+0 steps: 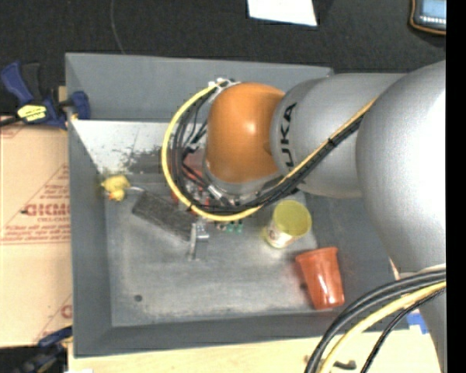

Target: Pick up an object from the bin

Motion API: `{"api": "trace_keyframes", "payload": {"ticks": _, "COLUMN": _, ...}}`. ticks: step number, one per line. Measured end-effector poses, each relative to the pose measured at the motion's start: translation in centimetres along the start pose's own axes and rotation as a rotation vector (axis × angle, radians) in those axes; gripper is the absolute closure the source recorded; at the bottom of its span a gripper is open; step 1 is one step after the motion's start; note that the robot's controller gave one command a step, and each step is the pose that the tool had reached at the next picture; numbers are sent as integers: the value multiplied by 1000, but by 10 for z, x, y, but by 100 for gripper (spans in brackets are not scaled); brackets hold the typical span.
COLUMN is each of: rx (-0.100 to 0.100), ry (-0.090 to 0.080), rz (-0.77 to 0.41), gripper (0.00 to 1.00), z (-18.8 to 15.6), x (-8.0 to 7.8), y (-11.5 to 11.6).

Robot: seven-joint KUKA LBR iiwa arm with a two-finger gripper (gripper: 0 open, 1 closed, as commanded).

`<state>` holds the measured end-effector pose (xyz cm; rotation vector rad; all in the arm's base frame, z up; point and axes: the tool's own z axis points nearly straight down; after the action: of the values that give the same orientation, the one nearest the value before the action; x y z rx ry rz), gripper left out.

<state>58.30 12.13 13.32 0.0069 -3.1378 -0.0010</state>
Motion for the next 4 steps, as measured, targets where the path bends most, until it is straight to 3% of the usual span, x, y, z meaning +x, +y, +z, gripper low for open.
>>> {"api": "trace_keyframes", "payload": {"ticks": 1, "rx": -1, "ry": -7, "rz": 5, "gripper": 0, "z": -5, "x": -1, "y": -1}}
{"api": "trace_keyframes", "payload": {"ticks": 2, "rx": -4, "ry": -13, "rz": 7, "gripper": 0, "z": 60, "x": -35, "y": 12}}
{"api": "trace_keyframes", "payload": {"ticks": 3, "rx": -5, "ry": -22, "rz": 13, "gripper": 0, "z": 21, "x": -32, "y": 7}}
{"api": "trace_keyframes", "payload": {"ticks": 4, "rx": -4, "ry": -14, "rz": -6, "gripper": 0, "z": 32, "x": -22, "y": 12}}
